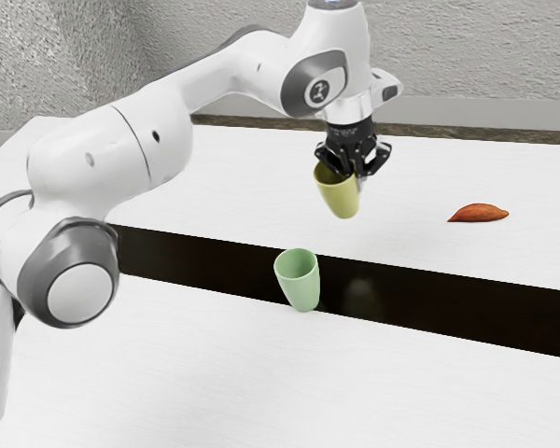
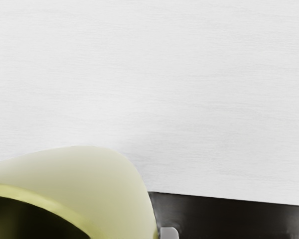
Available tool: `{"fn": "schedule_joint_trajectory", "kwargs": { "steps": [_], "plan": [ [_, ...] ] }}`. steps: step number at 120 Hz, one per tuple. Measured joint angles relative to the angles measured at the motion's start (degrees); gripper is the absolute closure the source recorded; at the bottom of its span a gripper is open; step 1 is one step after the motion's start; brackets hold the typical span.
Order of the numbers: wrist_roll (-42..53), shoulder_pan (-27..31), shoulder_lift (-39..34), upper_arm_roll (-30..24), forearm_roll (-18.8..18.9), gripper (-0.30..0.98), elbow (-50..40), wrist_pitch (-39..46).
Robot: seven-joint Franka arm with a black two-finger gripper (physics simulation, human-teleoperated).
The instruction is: Place the right cup onto the left cup
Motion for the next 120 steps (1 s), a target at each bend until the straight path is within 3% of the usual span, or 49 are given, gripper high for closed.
{"fn": "schedule_joint_trajectory", "kwargs": {
  "steps": [33,120],
  "plan": [
    [-3.1,2.0,-14.6,1.4,-2.8,0.78,-23.0,3.5],
    [-7.9,1.7,-22.8,1.7,-4.9,0.78,-34.5,10.6]
  ]
}}
